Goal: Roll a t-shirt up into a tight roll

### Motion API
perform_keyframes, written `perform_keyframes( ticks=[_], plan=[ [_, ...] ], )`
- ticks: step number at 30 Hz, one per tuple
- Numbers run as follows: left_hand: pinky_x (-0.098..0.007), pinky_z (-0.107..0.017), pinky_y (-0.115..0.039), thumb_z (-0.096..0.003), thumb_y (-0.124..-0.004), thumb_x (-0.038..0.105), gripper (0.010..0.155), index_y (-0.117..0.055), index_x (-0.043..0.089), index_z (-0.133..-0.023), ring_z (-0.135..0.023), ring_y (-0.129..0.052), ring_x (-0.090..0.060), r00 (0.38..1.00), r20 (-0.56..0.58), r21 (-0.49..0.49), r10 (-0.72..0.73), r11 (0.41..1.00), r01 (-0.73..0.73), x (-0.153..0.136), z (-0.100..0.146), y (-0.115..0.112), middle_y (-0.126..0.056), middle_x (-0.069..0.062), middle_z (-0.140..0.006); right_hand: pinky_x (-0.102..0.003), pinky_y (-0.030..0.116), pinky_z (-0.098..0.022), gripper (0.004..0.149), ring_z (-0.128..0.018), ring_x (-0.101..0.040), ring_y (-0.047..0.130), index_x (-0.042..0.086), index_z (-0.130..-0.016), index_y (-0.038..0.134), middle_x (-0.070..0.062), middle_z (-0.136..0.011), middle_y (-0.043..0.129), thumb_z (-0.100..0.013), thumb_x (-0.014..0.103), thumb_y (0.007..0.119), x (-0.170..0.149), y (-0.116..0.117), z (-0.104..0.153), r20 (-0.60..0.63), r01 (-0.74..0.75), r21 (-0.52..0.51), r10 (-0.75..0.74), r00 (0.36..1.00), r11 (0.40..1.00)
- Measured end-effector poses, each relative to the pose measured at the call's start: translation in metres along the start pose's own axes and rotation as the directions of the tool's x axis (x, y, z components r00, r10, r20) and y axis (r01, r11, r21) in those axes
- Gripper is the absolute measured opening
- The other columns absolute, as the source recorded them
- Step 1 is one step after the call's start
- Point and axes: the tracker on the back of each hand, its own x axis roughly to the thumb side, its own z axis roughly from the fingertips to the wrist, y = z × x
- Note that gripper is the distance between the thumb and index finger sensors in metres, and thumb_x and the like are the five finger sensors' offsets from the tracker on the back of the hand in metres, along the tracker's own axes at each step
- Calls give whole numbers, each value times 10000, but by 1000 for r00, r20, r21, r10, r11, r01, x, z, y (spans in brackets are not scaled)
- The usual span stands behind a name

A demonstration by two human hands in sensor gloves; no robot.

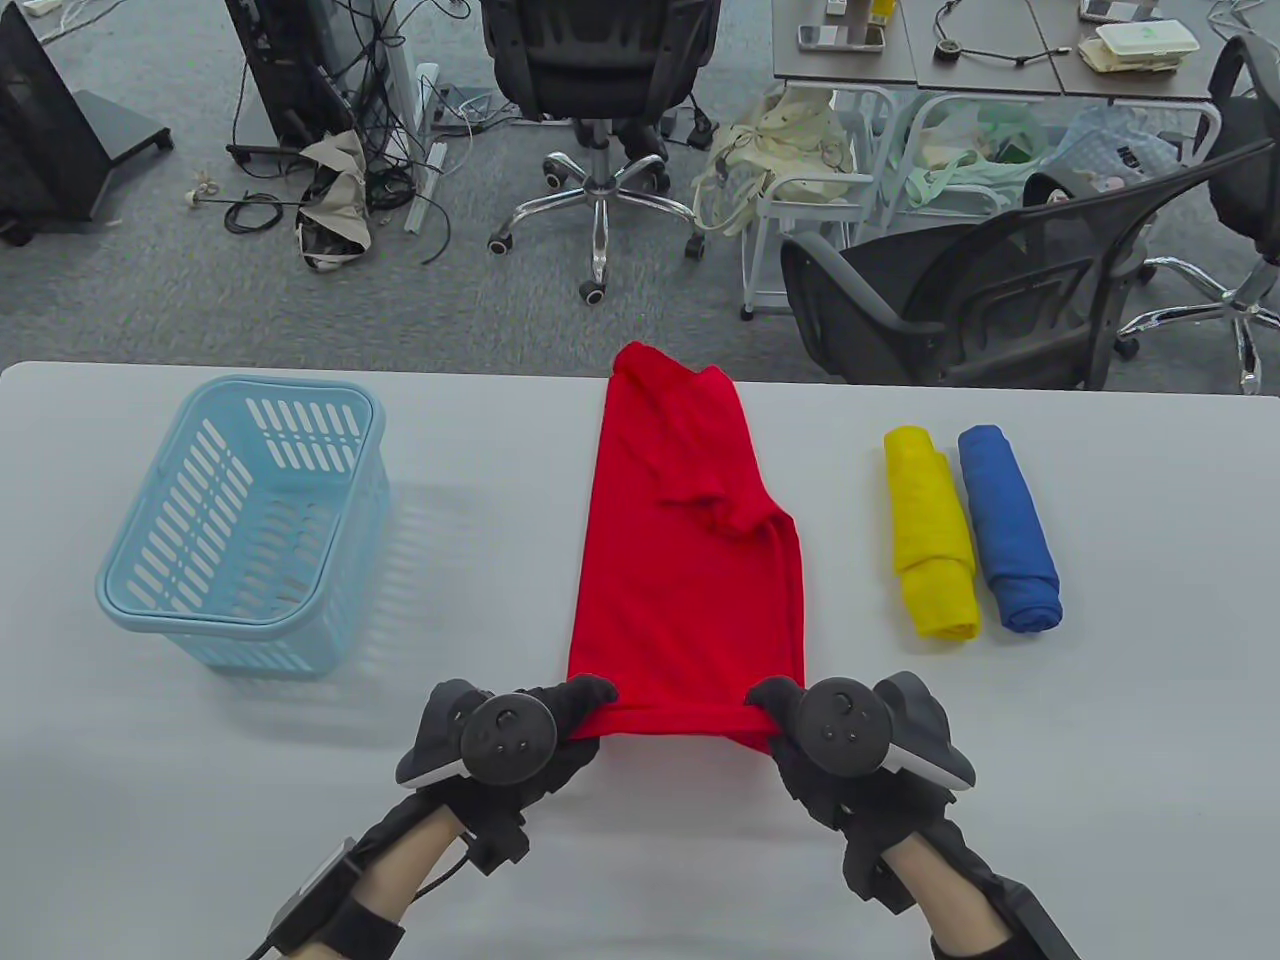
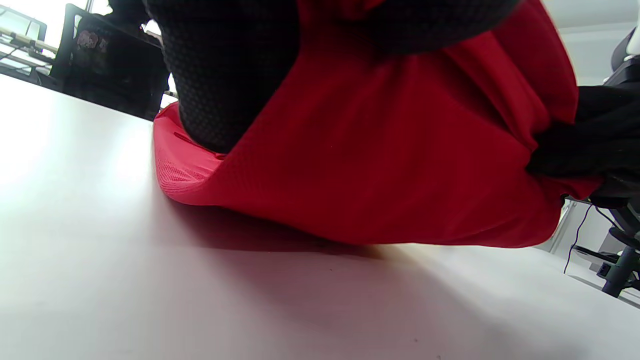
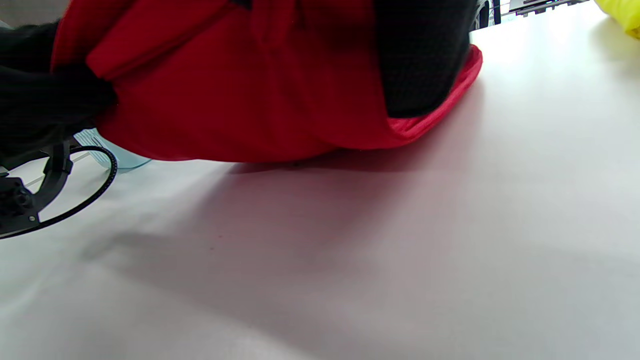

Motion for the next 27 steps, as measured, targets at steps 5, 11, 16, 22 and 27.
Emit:
perform_keyframes(
  ticks=[5,11,16,22,27],
  plan=[
    [-267,-357,-1027,-487,-600,374,462,-711,170,-886,-319,-1136,3,966,-41,-120,257,958,-260,-9,-1,-3,-1019,75,-513,-290,956,-352,374,-522,-161,1095,130,-1004,587,-110,-820,844,-649,245,590,-11,8,-3,23,213,130,-217,976,968],
    [-270,-250,-1022,-507,-604,377,474,-736,117,-880,-195,-1127,-7,781,-108,-314,615,724,-614,-20,9,-4,-1028,61,-424,-232,969,-225,381,-361,-111,1125,96,-986,634,-112,-749,898,-636,247,620,-8,2,3,77,366,240,-393,916,899],
    [-350,-344,-984,-547,-603,398,527,-615,123,-997,-348,-1153,-114,913,-128,-232,388,883,-408,-23,11,7,-1034,25,-563,-291,934,-309,425,-461,-151,1092,125,-1050,580,-105,-872,857,-662,290,626,-9,1,-2,44,351,229,-369,928,908],
    [-427,-534,-904,-561,-635,447,463,-662,268,-988,-620,-1080,-185,977,-188,-187,-99,980,64,-18,-2,22,-978,37,-801,-388,848,-436,406,-602,-204,998,252,-1043,658,-58,-965,792,-647,327,706,-3,-15,-23,-71,97,118,-89,993,988],
    [-474,-614,-838,-546,-676,481,462,-741,302,-968,-739,-997,-232,931,-278,-155,-238,967,201,-23,-25,32,-880,7,-914,-413,804,-496,406,-670,-214,943,254,-1025,693,-54,-978,756,-637,365,733,2,-33,-48,-183,-84,39,90,979,996]
  ],
)
